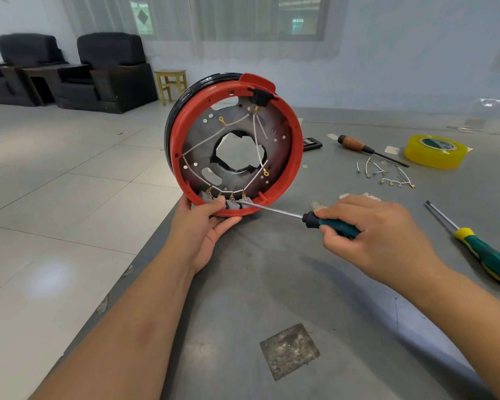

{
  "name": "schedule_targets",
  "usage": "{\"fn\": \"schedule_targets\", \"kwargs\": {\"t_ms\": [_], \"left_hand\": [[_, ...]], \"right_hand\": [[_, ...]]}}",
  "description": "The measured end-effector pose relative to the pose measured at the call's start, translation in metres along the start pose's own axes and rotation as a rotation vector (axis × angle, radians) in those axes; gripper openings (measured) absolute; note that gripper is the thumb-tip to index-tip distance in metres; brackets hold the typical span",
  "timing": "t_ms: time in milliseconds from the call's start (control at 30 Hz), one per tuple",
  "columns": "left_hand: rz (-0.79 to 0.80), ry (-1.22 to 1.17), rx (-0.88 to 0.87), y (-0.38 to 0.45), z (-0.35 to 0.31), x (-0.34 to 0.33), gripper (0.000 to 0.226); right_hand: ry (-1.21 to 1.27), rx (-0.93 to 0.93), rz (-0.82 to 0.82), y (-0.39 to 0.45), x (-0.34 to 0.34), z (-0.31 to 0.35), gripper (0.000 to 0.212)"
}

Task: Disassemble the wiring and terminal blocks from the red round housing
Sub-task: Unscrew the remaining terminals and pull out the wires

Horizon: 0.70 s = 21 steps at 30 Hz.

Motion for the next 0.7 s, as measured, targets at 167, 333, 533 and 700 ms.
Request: {"fn": "schedule_targets", "kwargs": {"t_ms": [167, 333, 533, 700], "left_hand": [[-0.008, -0.023, 0.008, 0.004, 0.000, 0.004, 0.033], [-0.035, -0.076, 0.031, 0.006, 0.002, 0.006, 0.032], [-0.062, -0.139, 0.060, 0.007, 0.002, 0.009, 0.026], [-0.032, -0.125, 0.066, 0.004, 0.001, 0.006, 0.029]], "right_hand": [[-0.025, 0.026, -0.043, -0.011, -0.006, -0.001, 0.022], [-0.041, 0.068, -0.081, -0.020, -0.012, 0.001, 0.022], [-0.059, 0.090, -0.083, -0.022, -0.017, 0.010, 0.022], [0.035, -0.021, -0.046, -0.008, -0.009, -0.004, 0.022]]}}
Point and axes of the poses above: each hand's wrist, its own y-axis towards the middle knuckle, its own x-axis out of the back of the hand, z = x × y, the point moved 6 cm from there along y, towards the middle knuckle, and after that the axes turned 14 degrees about -z, right-handed, at the moved point
